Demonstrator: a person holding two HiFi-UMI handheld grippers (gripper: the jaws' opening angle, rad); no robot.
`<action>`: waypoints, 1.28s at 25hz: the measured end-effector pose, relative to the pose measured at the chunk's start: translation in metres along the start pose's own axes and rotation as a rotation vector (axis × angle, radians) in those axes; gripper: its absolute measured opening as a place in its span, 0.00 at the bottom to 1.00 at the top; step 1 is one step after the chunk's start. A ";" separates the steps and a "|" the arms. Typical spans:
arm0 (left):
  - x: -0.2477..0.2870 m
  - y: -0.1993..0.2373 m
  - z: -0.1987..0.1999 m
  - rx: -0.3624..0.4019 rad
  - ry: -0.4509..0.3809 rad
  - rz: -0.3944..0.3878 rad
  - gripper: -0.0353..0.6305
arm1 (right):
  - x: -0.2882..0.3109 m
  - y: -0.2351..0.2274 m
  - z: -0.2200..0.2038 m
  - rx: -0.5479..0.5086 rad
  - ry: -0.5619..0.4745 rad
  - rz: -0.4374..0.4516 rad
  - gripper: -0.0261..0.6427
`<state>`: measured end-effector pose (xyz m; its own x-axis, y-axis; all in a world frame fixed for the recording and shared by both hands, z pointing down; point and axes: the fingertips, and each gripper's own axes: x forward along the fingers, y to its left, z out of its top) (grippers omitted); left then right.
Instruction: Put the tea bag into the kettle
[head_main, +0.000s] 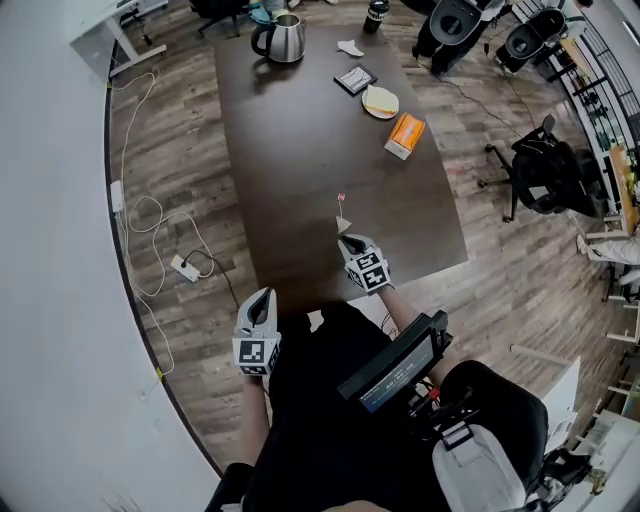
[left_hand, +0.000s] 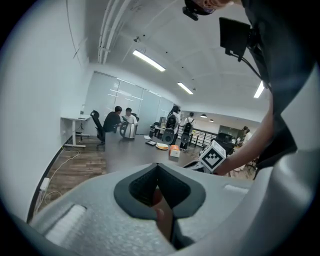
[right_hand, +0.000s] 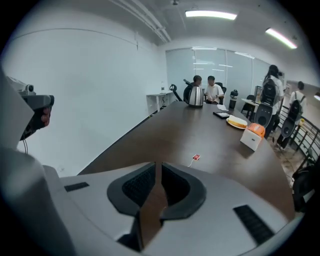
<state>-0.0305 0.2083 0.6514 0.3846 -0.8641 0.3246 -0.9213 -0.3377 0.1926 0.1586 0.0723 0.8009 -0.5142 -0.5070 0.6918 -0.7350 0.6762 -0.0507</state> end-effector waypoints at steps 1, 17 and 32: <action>-0.002 0.008 0.000 -0.002 0.004 0.026 0.05 | 0.009 -0.002 -0.003 -0.015 0.023 0.015 0.11; 0.003 0.021 0.017 -0.002 0.041 0.152 0.05 | 0.092 -0.065 -0.047 -0.093 0.280 0.071 0.40; 0.019 0.001 0.018 0.071 0.063 0.118 0.05 | 0.082 -0.075 -0.051 -0.184 0.273 0.016 0.06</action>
<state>-0.0248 0.1850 0.6415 0.2740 -0.8751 0.3989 -0.9612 -0.2625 0.0845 0.1936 0.0074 0.8986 -0.3697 -0.3503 0.8606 -0.6226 0.7809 0.0504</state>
